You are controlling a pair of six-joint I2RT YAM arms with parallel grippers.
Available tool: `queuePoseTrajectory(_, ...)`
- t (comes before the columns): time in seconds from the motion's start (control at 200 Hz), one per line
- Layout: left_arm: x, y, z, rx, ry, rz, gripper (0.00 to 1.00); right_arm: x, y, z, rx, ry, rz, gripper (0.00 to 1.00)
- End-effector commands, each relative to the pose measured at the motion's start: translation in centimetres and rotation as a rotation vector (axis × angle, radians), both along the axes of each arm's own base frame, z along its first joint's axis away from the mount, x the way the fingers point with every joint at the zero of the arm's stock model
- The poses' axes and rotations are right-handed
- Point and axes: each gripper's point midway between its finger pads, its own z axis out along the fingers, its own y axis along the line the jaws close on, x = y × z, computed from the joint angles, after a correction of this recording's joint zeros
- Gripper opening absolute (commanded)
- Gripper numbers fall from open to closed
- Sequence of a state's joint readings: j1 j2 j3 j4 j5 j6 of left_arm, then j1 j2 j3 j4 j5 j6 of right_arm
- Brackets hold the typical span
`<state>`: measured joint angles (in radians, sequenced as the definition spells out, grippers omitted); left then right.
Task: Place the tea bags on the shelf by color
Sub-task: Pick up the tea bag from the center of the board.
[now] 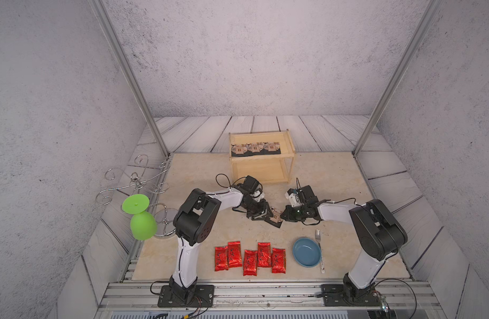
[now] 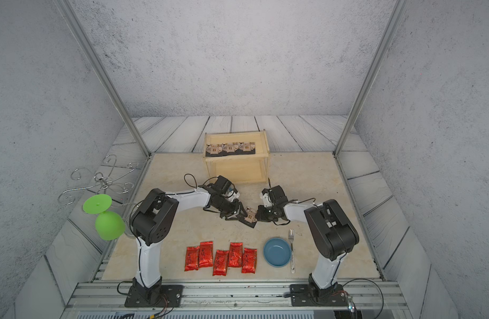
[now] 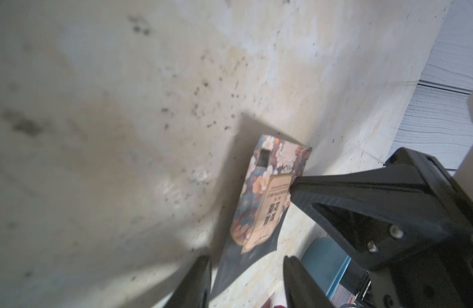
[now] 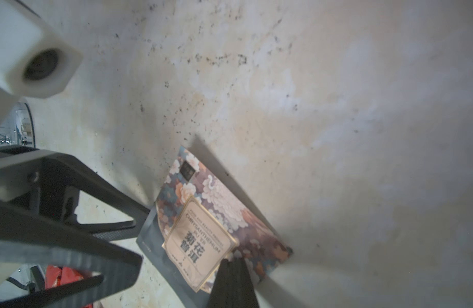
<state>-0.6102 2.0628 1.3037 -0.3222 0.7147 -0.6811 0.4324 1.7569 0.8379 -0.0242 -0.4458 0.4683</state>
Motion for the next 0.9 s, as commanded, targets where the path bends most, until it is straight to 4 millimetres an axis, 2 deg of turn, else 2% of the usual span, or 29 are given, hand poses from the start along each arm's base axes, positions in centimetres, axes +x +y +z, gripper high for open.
queuePoseTrajectory(0.0,-0.7,0.2,-2.1,0.043,0.044,-0.003,0.43,-1.6,-1.1,-2.3,-0.044,0.079,-0.014,0.03)
queuePoseTrajectory(0.255,-0.7,0.3,-2.3,0.052,0.044,0.001,0.2,-1.5,-1.0,-2.0,-0.031,0.078,-0.01,0.02)
queuePoseTrajectory(0.49,-0.8,0.9,-0.8,0.042,0.01,0.02,0.0,-1.2,-0.8,-0.3,-0.011,0.065,-0.007,0.03)
queuePoseTrajectory(0.896,-0.4,1.3,3.3,-0.037,-0.064,0.048,0.0,-0.2,-1.2,5.7,-0.007,-0.035,-0.04,0.06)
